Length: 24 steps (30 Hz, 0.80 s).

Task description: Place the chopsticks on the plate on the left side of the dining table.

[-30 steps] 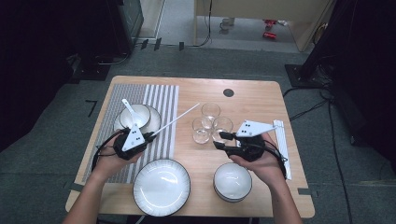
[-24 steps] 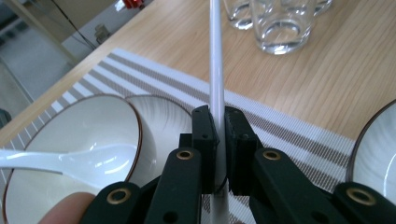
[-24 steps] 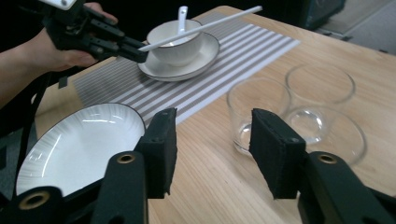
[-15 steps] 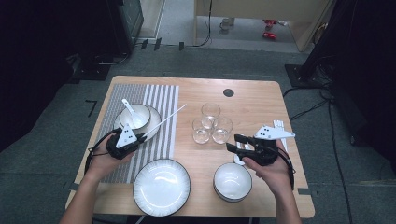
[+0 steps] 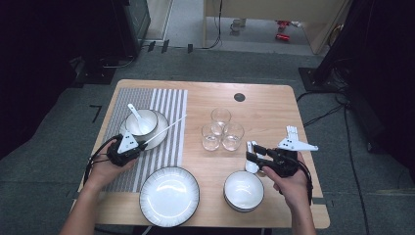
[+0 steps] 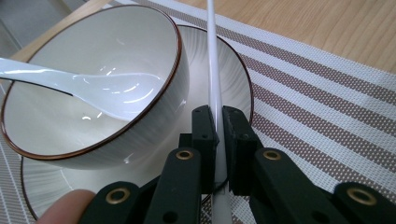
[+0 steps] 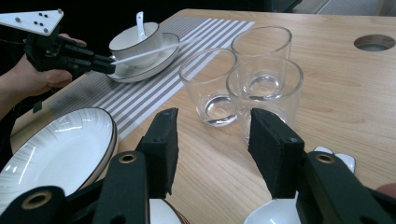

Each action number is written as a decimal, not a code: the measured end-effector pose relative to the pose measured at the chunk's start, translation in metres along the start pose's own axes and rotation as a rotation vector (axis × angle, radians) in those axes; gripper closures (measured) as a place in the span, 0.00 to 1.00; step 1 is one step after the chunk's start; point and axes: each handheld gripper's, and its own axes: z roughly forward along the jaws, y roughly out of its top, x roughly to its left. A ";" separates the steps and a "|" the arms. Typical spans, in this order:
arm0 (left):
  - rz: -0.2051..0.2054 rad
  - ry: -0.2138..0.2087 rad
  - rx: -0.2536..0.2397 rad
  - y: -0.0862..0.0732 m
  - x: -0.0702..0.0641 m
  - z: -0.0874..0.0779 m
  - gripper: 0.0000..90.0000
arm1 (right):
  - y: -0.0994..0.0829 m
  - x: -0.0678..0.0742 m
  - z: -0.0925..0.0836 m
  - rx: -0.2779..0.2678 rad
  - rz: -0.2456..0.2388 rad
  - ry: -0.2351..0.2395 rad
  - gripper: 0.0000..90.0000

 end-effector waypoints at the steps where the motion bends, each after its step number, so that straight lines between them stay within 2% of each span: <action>1: -0.002 0.001 0.005 -0.001 0.000 0.001 0.95 | -0.001 0.000 0.000 -0.001 0.008 -0.001 0.59; 6: -0.013 -0.002 0.011 -0.001 0.002 0.003 0.95 | -0.005 -0.004 0.000 -0.002 0.034 -0.007 0.60; 12: -0.033 0.010 0.015 -0.003 0.004 0.003 0.95 | -0.007 -0.008 -0.002 -0.005 0.042 -0.013 0.60; 24: -0.046 0.036 0.035 -0.006 0.005 0.007 0.94 | -0.012 -0.018 -0.012 -0.018 0.068 -0.063 0.61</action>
